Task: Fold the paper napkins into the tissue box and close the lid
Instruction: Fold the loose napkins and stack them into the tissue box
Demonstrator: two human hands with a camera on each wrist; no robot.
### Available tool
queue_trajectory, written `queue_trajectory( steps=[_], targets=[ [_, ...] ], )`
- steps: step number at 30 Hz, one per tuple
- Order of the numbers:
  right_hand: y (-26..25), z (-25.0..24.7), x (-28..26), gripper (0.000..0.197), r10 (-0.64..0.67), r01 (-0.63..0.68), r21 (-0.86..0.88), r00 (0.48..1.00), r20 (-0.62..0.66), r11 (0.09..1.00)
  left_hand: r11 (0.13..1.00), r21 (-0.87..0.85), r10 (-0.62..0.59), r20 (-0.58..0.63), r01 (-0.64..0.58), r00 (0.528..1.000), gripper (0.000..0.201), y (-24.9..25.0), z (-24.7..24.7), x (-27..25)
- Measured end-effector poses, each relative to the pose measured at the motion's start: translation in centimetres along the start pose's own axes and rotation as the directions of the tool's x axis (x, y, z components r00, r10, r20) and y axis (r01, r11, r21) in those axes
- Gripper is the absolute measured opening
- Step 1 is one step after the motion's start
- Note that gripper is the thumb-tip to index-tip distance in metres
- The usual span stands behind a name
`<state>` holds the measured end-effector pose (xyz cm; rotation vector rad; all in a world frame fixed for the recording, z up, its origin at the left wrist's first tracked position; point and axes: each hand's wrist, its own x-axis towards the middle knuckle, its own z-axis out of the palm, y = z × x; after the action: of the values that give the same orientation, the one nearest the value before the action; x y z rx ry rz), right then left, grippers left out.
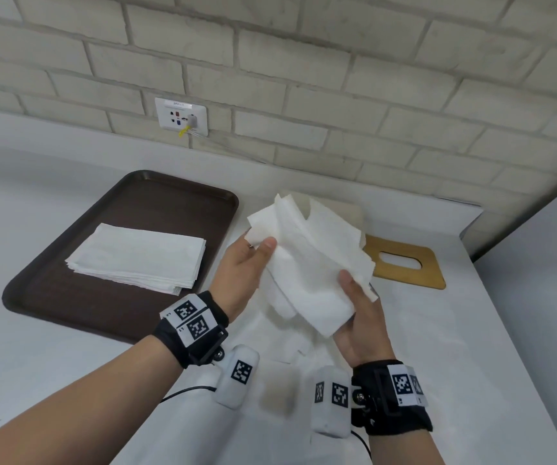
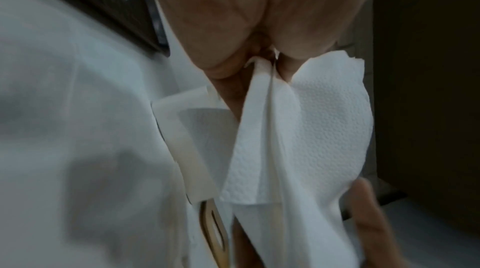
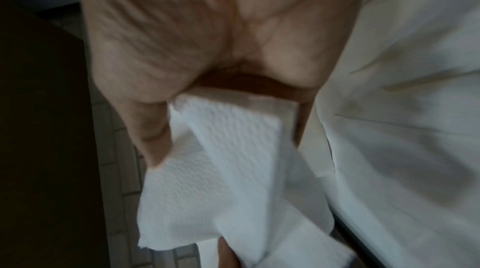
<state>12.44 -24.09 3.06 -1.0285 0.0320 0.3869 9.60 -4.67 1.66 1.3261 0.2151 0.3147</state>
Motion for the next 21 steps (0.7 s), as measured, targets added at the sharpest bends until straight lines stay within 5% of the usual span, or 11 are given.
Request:
queue_trajectory(
  steps=[7, 15, 21],
  targets=[
    [-0.1, 1.0, 0.5, 0.028, -0.043, 0.032, -0.083, 0.991, -0.127, 0.996, 0.991, 0.136, 0.024, -0.065, -0.015, 0.998, 0.022, 0.8, -1.1, 0.0],
    [-2.6, -1.6, 0.9, 0.018, -0.257, 0.191, -0.211, 0.900, -0.353, 0.959, 0.998, 0.054, -0.012, -0.206, 0.023, 0.978, 0.018, 1.4, -2.0, 0.6],
    [-9.7, -2.4, -2.7, 0.023, -0.529, 0.373, -0.552, 0.835, -0.150, 0.746, 0.994, 0.105, 0.056, -0.224, -0.033, 0.973, 0.019, 2.0, -3.3, 1.0]
  ],
)
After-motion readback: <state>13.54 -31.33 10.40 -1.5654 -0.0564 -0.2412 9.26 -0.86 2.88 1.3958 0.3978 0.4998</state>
